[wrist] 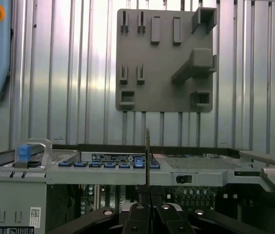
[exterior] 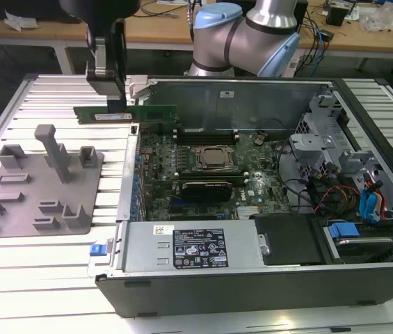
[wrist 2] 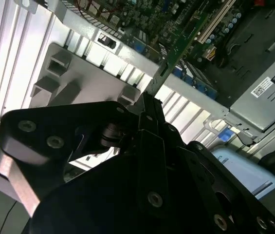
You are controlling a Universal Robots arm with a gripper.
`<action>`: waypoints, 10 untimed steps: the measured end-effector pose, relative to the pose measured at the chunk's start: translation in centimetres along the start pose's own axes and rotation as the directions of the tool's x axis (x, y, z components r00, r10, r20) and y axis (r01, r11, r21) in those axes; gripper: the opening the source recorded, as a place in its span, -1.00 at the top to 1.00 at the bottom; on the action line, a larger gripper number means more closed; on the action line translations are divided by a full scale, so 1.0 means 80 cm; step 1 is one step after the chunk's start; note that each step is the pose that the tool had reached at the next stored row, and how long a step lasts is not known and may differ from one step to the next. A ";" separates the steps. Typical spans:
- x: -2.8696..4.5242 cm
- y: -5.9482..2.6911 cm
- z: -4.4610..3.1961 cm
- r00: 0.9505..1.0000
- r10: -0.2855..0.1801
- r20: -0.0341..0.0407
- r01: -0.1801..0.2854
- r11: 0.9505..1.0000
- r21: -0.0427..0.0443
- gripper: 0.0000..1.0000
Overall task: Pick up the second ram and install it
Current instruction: 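Pick up the second ram and move it above second insertion slot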
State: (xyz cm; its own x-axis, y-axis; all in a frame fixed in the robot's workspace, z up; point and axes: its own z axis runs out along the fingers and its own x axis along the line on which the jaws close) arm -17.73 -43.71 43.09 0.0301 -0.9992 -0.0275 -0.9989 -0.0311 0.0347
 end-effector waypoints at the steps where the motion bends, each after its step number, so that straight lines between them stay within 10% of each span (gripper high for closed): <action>1: 0.0002 -0.005 -0.0001 1.000 0.000 0.000 0.000 1.000 0.000 0.82; 10: 0.0012 -0.040 -0.0014 1.000 0.000 0.000 0.000 1.000 0.000 0.82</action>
State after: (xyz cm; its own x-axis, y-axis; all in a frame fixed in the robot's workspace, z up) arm -14.52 -43.71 43.09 0.0302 -0.9992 -0.0276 -0.9989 -0.0311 0.0347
